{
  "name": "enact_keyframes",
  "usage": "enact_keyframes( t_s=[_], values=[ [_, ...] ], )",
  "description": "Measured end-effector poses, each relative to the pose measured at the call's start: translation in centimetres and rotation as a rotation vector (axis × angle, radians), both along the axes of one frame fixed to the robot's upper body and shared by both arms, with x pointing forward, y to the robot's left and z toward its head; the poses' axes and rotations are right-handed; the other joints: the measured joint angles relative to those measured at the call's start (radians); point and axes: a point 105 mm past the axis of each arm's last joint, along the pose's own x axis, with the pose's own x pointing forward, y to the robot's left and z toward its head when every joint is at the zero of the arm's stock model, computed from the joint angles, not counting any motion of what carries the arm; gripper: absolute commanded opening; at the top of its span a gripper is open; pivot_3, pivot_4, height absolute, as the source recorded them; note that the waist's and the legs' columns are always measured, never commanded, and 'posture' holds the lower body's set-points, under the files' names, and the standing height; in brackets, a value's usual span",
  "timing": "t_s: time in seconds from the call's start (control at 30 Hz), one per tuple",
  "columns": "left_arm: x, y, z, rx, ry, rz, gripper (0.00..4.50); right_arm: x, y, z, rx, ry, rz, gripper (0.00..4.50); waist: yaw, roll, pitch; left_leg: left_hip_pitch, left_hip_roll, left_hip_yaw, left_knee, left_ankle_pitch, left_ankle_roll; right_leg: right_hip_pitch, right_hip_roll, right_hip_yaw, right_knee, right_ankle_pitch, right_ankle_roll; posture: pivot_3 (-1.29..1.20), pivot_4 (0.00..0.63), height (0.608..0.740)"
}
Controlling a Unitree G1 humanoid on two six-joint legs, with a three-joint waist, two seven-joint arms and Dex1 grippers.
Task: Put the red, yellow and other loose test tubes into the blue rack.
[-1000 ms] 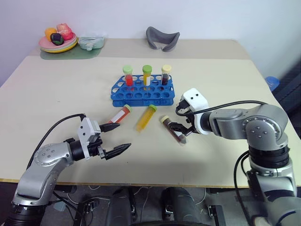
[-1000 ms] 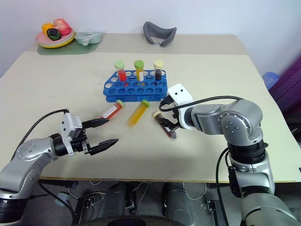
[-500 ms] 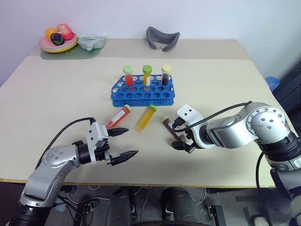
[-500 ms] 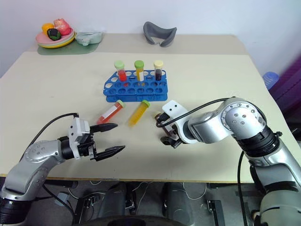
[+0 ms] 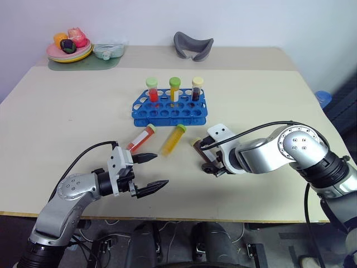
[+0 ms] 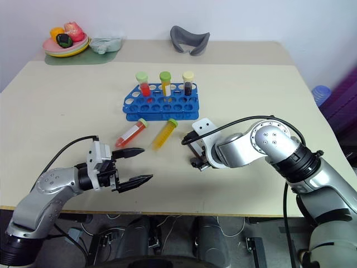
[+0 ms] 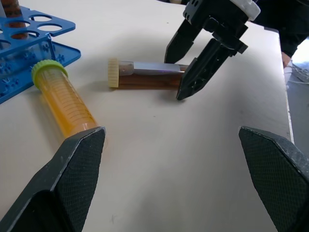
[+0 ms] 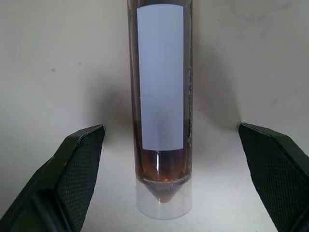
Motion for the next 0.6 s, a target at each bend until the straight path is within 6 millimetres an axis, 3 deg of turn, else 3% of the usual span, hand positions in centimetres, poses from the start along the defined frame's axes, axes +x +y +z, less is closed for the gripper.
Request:
enact_keyframes(
  t_s=[0.5, 0.6],
  values=[
    [-0.2, -0.3, 0.3, 0.0, -0.013, -0.013, 4.5, 1.0, 0.3, 0.1, 0.012, 0.023, -0.04, 4.47, -0.001, -0.001, -0.002, 0.0, 0.0, 0.0, 0.0, 0.0, 0.0, 0.001, 0.0, 0.0, 0.0, 0.0, 0.0, 0.0, 0.15, 0.669],
    [-0.2, -0.3, 0.3, 0.0, -0.009, -0.012, 4.5, 1.2, 0.0, 0.1, -0.001, 0.019, -0.048, 3.25, -0.001, -0.002, -0.002, 0.0, 0.0, -0.001, 0.0, 0.0, 0.0, 0.001, 0.0, 0.0, 0.0, 0.0, 0.0, 0.0, 0.15, 0.669]
  ],
)
